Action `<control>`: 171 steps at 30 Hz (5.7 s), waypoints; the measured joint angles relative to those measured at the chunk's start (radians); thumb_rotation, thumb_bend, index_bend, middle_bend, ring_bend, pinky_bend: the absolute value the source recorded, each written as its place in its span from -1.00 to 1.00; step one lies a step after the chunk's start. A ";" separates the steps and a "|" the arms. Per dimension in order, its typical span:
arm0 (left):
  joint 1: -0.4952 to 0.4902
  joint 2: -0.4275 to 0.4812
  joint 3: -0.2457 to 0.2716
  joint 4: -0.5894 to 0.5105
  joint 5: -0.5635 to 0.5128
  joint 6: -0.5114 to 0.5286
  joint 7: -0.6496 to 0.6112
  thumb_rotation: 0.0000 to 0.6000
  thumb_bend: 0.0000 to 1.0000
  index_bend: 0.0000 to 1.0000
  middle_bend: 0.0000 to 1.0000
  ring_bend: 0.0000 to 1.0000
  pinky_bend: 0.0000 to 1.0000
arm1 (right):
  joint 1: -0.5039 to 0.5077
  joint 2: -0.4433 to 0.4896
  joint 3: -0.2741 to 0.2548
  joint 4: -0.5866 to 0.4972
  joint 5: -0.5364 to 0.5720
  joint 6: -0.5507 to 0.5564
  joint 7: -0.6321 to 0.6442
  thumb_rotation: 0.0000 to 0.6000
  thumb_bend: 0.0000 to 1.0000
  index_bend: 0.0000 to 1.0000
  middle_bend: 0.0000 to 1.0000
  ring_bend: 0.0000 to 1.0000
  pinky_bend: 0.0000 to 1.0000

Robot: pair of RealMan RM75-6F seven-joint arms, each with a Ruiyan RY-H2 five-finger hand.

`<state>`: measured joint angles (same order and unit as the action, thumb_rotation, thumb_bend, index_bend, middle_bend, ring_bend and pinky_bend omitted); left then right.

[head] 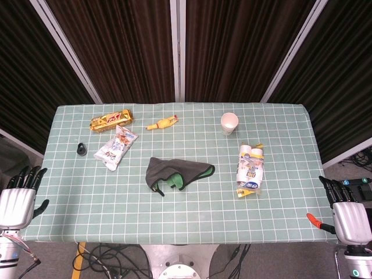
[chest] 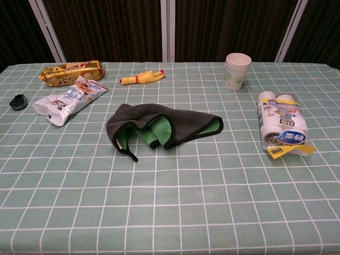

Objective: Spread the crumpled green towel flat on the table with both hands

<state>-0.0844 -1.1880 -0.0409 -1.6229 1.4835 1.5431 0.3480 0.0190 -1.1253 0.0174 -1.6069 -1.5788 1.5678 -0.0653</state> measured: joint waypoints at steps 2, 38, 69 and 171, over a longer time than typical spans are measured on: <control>-0.002 -0.001 -0.001 0.003 0.002 -0.002 -0.007 1.00 -0.64 -0.70 -0.63 -0.76 -0.49 | -0.002 0.000 -0.001 -0.001 -0.003 0.002 0.002 0.68 -0.92 -0.83 -0.69 -0.73 -0.60; -0.007 0.031 0.020 0.002 0.046 -0.028 -0.040 1.00 -0.64 -0.69 -0.63 -0.76 -0.49 | 0.377 -0.040 0.003 -0.051 -0.122 -0.534 0.066 0.44 -0.92 -0.21 -0.64 -0.73 -0.61; 0.002 0.040 0.016 0.009 0.038 -0.027 -0.059 1.00 -0.67 -0.69 -0.63 -0.76 -0.49 | 0.808 -0.714 0.228 0.293 0.646 -0.799 -0.376 0.29 -0.98 0.03 -0.62 -0.85 -0.70; -0.583 -0.281 -0.152 0.190 -0.384 -0.796 -0.420 0.13 -1.00 -0.63 -0.63 -0.76 -0.45 | 1.295 -0.801 0.476 0.405 1.080 -0.547 -0.840 0.90 0.28 0.36 -0.45 -0.81 -0.70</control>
<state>-0.6674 -1.4690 -0.1932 -1.4325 1.0999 0.7474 -0.0721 1.3145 -1.9263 0.4935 -1.2016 -0.4986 1.0208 -0.9052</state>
